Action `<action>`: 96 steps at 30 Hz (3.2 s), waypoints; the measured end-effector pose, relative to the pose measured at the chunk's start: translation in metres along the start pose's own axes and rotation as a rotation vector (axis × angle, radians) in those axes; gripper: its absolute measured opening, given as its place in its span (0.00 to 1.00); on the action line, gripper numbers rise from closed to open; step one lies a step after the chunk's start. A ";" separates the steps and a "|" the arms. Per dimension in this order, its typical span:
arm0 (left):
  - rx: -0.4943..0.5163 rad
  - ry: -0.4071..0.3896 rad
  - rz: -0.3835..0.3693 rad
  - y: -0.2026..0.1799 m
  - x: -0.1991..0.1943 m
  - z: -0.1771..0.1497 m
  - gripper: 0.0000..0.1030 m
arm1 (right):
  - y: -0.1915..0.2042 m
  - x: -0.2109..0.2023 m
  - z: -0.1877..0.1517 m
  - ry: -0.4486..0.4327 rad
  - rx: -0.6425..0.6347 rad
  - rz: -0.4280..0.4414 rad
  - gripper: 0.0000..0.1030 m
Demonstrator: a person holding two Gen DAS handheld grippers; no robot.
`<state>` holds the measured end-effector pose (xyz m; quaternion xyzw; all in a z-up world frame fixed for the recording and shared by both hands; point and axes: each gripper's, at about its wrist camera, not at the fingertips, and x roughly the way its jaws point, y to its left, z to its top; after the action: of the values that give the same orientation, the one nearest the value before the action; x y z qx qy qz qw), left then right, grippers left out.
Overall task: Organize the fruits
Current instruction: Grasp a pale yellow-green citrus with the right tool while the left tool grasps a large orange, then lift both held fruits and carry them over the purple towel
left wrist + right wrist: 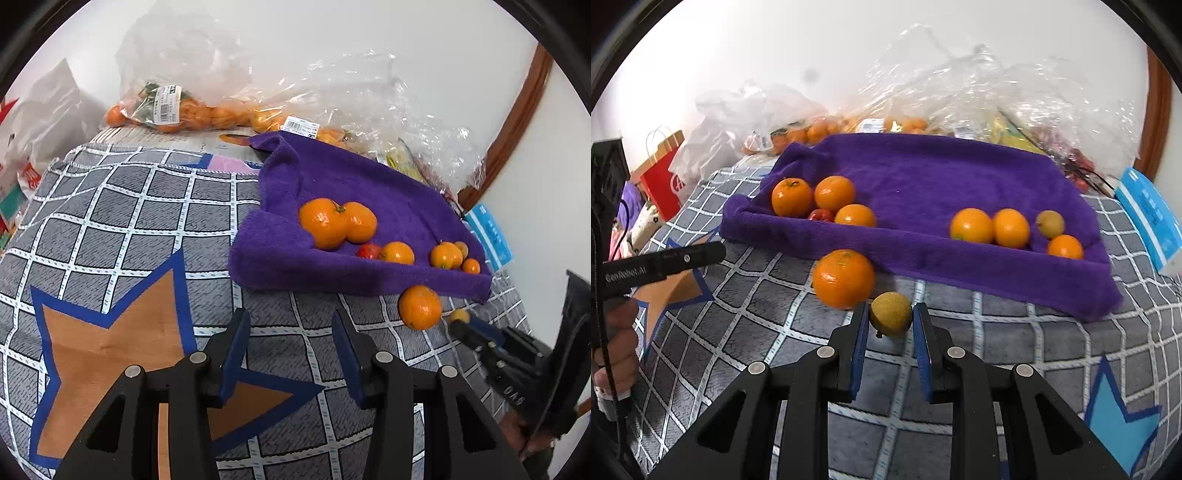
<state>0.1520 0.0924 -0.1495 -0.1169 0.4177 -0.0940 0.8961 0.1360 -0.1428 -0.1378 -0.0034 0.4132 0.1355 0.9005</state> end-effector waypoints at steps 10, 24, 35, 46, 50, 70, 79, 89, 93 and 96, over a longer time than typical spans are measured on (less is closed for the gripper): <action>0.090 0.016 0.033 -0.026 -0.007 -0.004 0.42 | -0.040 -0.015 -0.013 -0.004 0.085 -0.104 0.23; 0.196 0.057 0.009 -0.091 0.008 -0.007 0.42 | -0.081 -0.027 -0.024 -0.039 0.132 -0.107 0.23; 0.188 0.087 0.021 -0.123 0.042 -0.001 0.43 | -0.090 -0.027 -0.030 -0.043 0.157 -0.058 0.23; 0.199 0.088 0.061 -0.135 0.065 0.001 0.41 | -0.092 -0.026 -0.030 -0.040 0.164 -0.021 0.23; 0.207 0.057 0.050 -0.135 0.065 -0.002 0.40 | -0.093 -0.025 -0.030 -0.039 0.170 -0.017 0.23; 0.216 0.026 0.029 -0.137 0.064 -0.009 0.40 | -0.085 -0.026 -0.029 -0.047 0.142 -0.036 0.23; 0.202 -0.008 0.039 -0.137 0.057 -0.012 0.39 | -0.094 -0.030 -0.031 -0.062 0.192 -0.031 0.23; 0.219 -0.079 -0.022 -0.142 0.028 -0.015 0.39 | -0.092 -0.032 -0.028 -0.057 0.191 -0.085 0.23; 0.209 -0.069 -0.019 -0.141 0.013 -0.011 0.39 | -0.087 -0.042 -0.016 -0.066 0.175 -0.086 0.23; 0.217 -0.092 -0.008 -0.140 -0.002 -0.003 0.39 | -0.082 -0.052 -0.001 -0.099 0.155 -0.105 0.23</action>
<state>0.1384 -0.0414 -0.1098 -0.0252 0.3632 -0.1366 0.9213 0.1233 -0.2345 -0.1080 0.0515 0.3769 0.0557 0.9232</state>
